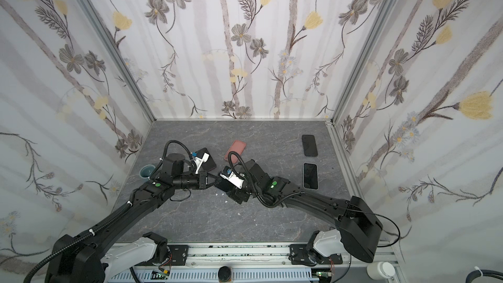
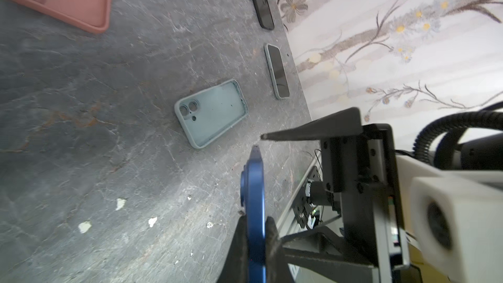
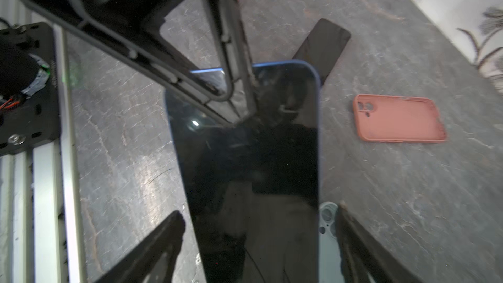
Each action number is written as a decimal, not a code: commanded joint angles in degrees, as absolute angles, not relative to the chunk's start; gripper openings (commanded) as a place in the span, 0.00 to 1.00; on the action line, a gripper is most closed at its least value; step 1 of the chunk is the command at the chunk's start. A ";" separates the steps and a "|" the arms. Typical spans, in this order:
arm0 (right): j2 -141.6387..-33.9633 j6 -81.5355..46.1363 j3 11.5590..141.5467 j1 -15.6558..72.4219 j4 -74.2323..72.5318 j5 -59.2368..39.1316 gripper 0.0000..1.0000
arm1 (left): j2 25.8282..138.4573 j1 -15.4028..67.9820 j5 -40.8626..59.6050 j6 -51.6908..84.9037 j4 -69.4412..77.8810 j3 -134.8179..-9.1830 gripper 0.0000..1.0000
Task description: Put the phone into the phone case
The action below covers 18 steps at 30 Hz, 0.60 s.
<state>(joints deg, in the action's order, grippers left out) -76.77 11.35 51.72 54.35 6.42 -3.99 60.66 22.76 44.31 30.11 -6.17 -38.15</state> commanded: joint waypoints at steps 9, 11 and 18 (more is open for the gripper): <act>-55.82 -5.82 43.60 52.48 -15.48 3.63 1.00 | 49.64 22.83 38.51 41.23 12.72 -38.61 0.00; -51.14 -9.85 39.76 51.30 -18.14 3.46 1.00 | 48.13 22.81 38.71 43.39 16.86 -38.28 0.00; -42.30 -19.85 37.29 44.18 -20.07 -8.62 0.85 | 46.32 22.76 42.46 49.13 30.65 -37.39 0.00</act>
